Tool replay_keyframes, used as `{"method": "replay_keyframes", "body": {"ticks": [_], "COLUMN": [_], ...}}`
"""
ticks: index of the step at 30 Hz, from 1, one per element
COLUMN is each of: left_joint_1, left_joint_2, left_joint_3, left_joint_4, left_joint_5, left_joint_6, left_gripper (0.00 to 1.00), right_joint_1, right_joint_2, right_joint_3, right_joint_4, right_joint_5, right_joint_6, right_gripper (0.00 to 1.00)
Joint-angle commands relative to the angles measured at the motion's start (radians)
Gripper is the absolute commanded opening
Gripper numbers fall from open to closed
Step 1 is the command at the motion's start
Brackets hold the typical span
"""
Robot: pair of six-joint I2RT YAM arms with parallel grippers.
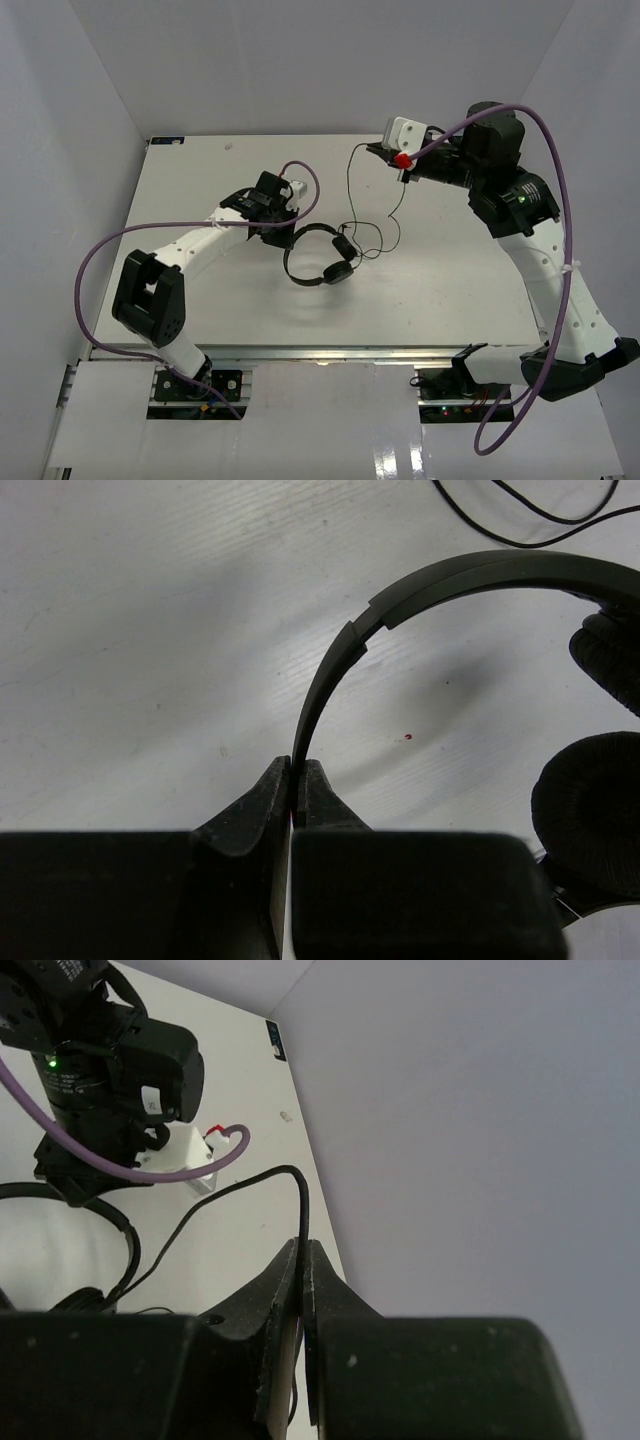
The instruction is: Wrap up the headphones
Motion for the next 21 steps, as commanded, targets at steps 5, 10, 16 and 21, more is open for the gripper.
{"method": "replay_keyframes", "body": {"ticks": [5, 10, 16, 21], "left_joint_1": [-0.096, -0.15, -0.182, -0.191], "left_joint_2": [0.015, -0.012, -0.13, -0.234], "left_joint_3": [0.078, 0.06, -0.036, -0.104], "left_joint_4": [0.032, 0.068, 0.154, 0.211], "left_joint_5": [0.119, 0.143, 0.165, 0.198], "left_joint_6": [0.058, 0.067, 0.055, 0.044], "left_gripper": [0.0, 0.0, 0.0, 0.0], "right_joint_1": [-0.002, -0.002, -0.018, -0.045], "right_joint_2": [0.103, 0.145, 0.149, 0.153], "right_joint_3": [0.085, 0.064, -0.015, -0.086], "right_joint_4": [0.075, 0.124, 0.207, 0.238], "right_joint_5": [0.017, 0.11, 0.249, 0.283], "right_joint_6": [0.043, 0.068, 0.098, 0.135], "right_gripper": [0.08, 0.08, 0.08, 0.08]}}
